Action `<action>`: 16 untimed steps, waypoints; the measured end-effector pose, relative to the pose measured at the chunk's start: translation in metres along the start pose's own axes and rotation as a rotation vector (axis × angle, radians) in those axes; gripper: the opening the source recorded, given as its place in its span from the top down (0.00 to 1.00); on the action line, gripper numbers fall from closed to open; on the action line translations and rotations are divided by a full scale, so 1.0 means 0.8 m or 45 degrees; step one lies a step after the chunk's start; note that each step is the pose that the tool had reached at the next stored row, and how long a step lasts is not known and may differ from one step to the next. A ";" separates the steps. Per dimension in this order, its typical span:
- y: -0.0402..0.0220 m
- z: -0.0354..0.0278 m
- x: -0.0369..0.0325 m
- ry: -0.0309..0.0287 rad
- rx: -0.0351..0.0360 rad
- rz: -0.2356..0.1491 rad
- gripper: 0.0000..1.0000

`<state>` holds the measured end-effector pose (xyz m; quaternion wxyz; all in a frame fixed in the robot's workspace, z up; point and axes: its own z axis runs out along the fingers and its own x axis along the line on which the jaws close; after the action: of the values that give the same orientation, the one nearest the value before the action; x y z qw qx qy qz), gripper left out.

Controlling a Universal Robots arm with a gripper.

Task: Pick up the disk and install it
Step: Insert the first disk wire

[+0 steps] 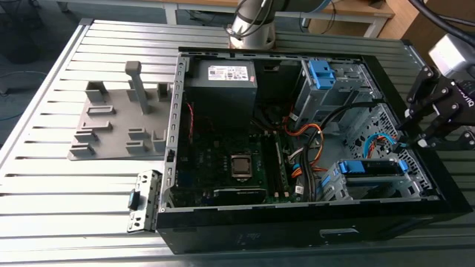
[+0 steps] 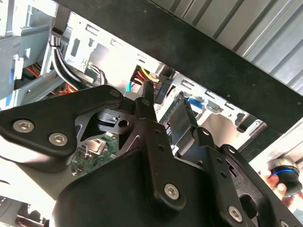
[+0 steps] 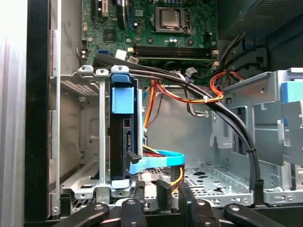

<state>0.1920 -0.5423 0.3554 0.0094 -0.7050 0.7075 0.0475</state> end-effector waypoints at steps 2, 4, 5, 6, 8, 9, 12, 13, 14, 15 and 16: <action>-0.0008 0.0012 -0.0015 0.0267 0.0001 0.002 0.59; -0.0018 0.0025 -0.0061 0.0317 0.0002 0.002 0.59; -0.0020 0.0029 -0.0090 0.0319 0.0001 0.002 0.59; -0.0021 0.0034 -0.0119 0.0319 0.0000 0.002 0.59; -0.0027 0.0053 -0.0152 0.0321 0.0001 0.002 0.59; -0.0035 0.0069 -0.0158 0.0346 0.0002 0.002 0.59; -0.0075 0.0109 -0.0172 0.0457 0.0002 0.002 0.59; -0.0081 0.0117 -0.0177 0.0467 0.0002 0.002 0.59; -0.0081 0.0125 -0.0178 0.0477 0.0002 0.002 0.59; -0.0081 0.0131 -0.0178 0.0492 0.0002 0.002 0.59; -0.0082 0.0132 -0.0178 0.0498 0.0002 0.002 0.59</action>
<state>0.1980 -0.5272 0.3457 -0.0044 -0.7052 0.7082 0.0336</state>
